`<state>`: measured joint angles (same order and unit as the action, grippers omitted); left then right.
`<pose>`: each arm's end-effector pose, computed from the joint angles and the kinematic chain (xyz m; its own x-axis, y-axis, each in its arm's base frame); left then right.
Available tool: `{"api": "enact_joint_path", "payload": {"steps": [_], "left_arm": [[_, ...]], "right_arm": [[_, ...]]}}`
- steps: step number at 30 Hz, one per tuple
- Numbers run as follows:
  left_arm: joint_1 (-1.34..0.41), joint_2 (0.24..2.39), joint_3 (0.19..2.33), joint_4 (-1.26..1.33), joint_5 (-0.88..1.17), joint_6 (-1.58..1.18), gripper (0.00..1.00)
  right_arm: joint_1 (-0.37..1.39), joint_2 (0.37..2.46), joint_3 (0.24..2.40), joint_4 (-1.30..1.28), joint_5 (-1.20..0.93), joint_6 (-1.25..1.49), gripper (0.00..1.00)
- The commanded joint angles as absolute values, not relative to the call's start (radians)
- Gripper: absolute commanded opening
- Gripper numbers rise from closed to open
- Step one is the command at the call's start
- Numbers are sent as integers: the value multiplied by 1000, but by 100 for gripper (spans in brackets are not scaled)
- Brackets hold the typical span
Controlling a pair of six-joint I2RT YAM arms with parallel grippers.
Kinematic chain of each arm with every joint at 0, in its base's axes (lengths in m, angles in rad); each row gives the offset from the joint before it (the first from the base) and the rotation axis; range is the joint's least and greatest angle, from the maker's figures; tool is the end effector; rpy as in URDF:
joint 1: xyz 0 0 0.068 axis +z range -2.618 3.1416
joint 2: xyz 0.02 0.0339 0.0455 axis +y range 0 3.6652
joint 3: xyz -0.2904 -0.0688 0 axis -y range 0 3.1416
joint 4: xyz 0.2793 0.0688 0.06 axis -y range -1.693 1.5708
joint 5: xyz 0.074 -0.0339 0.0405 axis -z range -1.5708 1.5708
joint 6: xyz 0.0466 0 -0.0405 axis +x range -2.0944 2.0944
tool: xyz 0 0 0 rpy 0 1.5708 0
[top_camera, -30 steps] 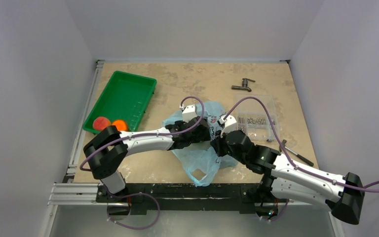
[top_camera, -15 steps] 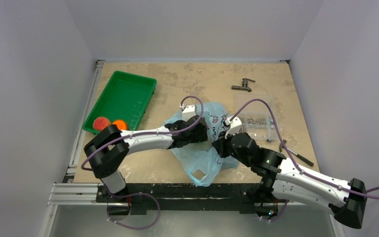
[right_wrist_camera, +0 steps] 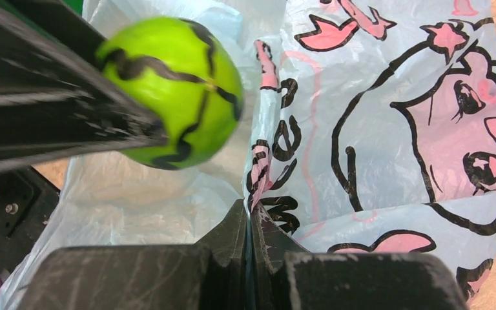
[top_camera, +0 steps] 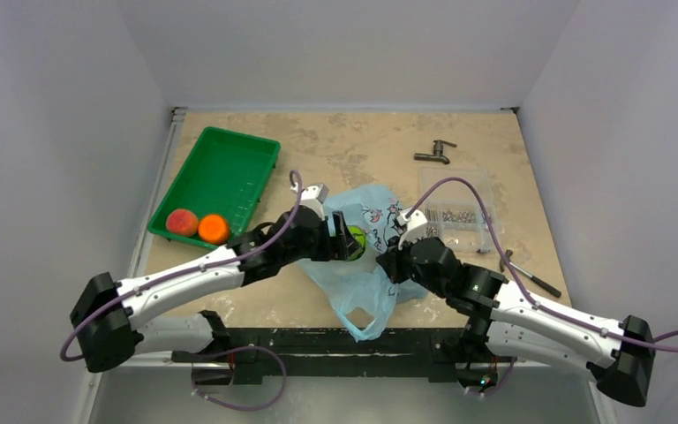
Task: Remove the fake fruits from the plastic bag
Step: Take out the fake fruit from the plastic bag, then place the fake fruit in the bin.
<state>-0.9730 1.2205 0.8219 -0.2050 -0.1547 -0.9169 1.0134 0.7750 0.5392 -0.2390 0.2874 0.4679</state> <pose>0.1747 -0.2438 0.2650 -0.7859 -0.2392 -0.5702 0.1998 0.7744 -0.6003 0.1190 0.1659 0.2555 -0.5227 -0.0210 -0.8522 -0.4983 0.8187 0.2855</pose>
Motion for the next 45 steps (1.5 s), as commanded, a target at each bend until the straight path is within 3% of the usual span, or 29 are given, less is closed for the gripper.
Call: {"api": "enact_joint_path", "payload": {"steps": [1,6,14,18,25,32,45], "left_arm": [[-923,1105,806,-256,19,-846,27],[-894,985,829,-403,146,-772,28],[-679,873,1004,-838,-47,-534,28],[-521,908,1056,-876,-197,-407,26],[-367,1138,1179,-756,-381,-246,24],[-185,1388,1218,-674,-284,-214,24],[-131,1656,1288,-697,-338,-198,21]], "right_arm": [[1014,772,558,-209,320,461,0],[1014,729,550,-218,364,477,0],[1014,678,536,-222,384,486,0],[1014,664,535,-224,372,483,0],[1014,645,531,-229,382,481,0],[1014,637,526,-227,385,487,0],[1014,745,551,-224,381,486,0]]}}
